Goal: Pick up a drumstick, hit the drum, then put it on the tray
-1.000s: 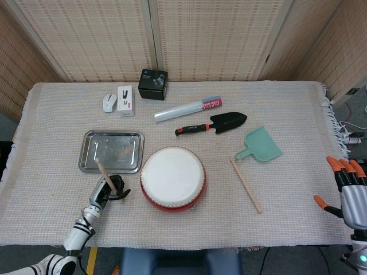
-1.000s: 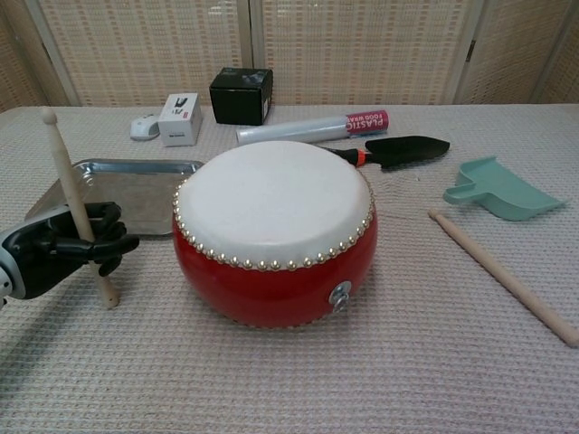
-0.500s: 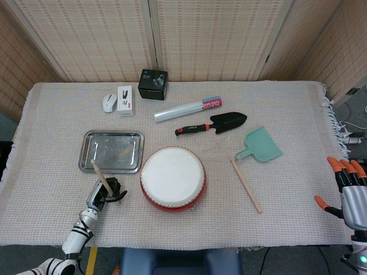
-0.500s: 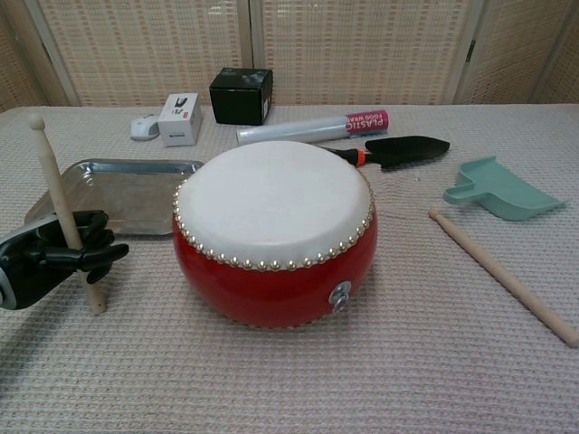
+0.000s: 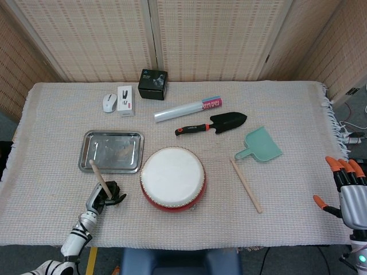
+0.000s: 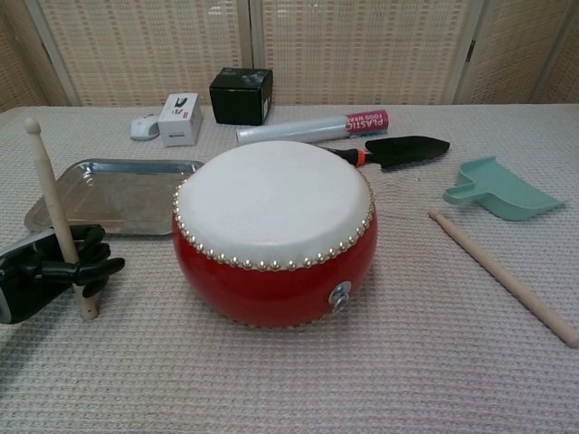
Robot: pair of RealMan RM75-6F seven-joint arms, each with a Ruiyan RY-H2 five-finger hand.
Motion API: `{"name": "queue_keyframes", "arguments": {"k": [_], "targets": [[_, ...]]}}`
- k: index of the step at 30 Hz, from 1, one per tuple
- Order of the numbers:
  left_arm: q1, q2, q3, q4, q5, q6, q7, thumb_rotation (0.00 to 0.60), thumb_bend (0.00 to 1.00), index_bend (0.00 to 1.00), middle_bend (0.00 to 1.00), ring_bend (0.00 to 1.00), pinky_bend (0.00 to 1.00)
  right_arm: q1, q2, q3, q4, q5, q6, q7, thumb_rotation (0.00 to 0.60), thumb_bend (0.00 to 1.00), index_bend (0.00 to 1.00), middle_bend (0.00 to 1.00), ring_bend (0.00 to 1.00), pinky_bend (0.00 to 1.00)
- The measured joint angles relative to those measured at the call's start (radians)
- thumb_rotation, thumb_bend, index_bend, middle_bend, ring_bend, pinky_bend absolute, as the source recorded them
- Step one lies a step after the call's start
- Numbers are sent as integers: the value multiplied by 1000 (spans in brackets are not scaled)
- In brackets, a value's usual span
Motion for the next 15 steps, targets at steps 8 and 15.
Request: {"name": "queue_keyframes", "arguments": {"k": [8, 15], "targets": [[15, -14, 15, 14, 21, 38, 10, 600, 266, 867, 923, 856, 818, -1, 1, 0, -3, -2, 3, -3, 600, 156, 68, 123, 0, 79], [33, -42, 26, 38, 32, 75, 33, 600, 286, 961, 1000, 955, 935, -2, 2, -1, -5, -6, 7, -6, 600, 156, 69, 123, 0, 79]]}}
